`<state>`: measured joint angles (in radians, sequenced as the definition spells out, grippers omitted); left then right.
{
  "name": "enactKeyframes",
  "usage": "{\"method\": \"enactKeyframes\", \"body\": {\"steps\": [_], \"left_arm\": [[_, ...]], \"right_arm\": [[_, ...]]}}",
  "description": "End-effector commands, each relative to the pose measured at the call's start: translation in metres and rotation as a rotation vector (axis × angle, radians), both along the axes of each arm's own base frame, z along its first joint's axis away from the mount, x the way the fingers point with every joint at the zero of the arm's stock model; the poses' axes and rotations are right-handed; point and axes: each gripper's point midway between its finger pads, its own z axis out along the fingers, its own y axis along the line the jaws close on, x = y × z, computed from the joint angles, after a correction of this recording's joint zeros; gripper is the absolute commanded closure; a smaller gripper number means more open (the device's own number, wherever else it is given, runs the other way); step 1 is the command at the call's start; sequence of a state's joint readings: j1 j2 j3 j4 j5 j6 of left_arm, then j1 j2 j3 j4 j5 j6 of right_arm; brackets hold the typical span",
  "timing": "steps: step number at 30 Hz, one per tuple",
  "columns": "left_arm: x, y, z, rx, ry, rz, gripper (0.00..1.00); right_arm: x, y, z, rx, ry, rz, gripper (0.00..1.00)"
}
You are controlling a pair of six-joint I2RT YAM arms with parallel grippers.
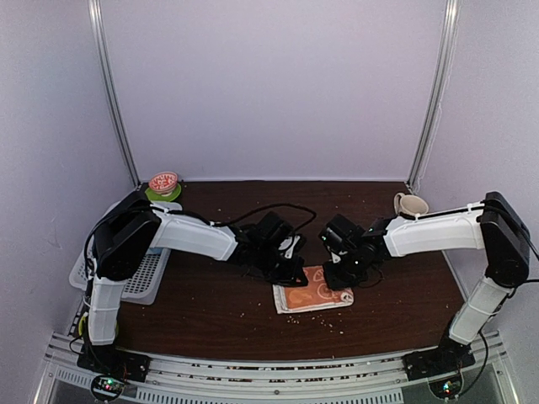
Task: Roll the towels
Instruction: Roll the towel at the center of the board.
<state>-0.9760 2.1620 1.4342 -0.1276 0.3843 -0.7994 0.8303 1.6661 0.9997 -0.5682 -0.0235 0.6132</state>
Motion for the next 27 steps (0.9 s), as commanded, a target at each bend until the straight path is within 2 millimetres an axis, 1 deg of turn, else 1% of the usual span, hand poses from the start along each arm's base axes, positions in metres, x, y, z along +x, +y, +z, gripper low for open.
{"method": "enactKeyframes", "body": {"steps": [1, 6, 9, 10, 13, 15, 17, 19, 20, 23, 25, 27], "left_arm": [[0.001, -0.003, 0.003, -0.031, 0.000, -0.001, 0.98], [0.001, 0.000, 0.006, -0.024, -0.002, 0.001, 0.98], [0.003, 0.007, 0.017, -0.026, -0.013, 0.016, 0.97], [0.004, 0.010, 0.022, -0.031, -0.017, 0.021, 0.95], [0.004, 0.019, 0.044, -0.054, -0.040, 0.028, 0.80], [0.005, 0.021, 0.061, -0.074, -0.061, 0.030, 0.71], [0.006, 0.019, 0.074, -0.098, -0.070, 0.026, 0.68], [0.007, 0.012, 0.082, -0.126, -0.065, 0.016, 0.68], [0.008, 0.007, 0.083, -0.133, -0.056, 0.010, 0.69], [0.008, 0.001, 0.061, -0.100, -0.007, 0.004, 0.73], [0.008, 0.001, 0.047, -0.084, 0.015, 0.010, 0.75], [0.010, 0.001, 0.043, -0.094, 0.017, 0.017, 0.77]], "right_arm": [[-0.004, 0.012, -0.002, 0.078, 0.015, 0.000, 0.72], [-0.007, 0.015, -0.005, 0.098, 0.019, 0.018, 0.66], [-0.008, 0.013, -0.012, 0.086, 0.032, 0.021, 0.65], [-0.009, 0.013, -0.013, 0.089, 0.034, 0.021, 0.64], [-0.011, 0.014, -0.017, 0.112, 0.040, 0.023, 0.58], [-0.012, 0.014, -0.016, 0.133, 0.033, 0.019, 0.53], [-0.012, 0.013, -0.016, 0.144, 0.032, 0.015, 0.50], [-0.011, 0.011, -0.018, 0.146, 0.036, 0.008, 0.50], [-0.011, 0.011, -0.019, 0.150, 0.040, 0.008, 0.49], [-0.012, 0.012, -0.021, 0.166, 0.042, 0.008, 0.45], [-0.013, 0.013, -0.022, 0.178, 0.044, 0.012, 0.41], [-0.015, 0.014, -0.023, 0.190, 0.046, 0.021, 0.37]]}}
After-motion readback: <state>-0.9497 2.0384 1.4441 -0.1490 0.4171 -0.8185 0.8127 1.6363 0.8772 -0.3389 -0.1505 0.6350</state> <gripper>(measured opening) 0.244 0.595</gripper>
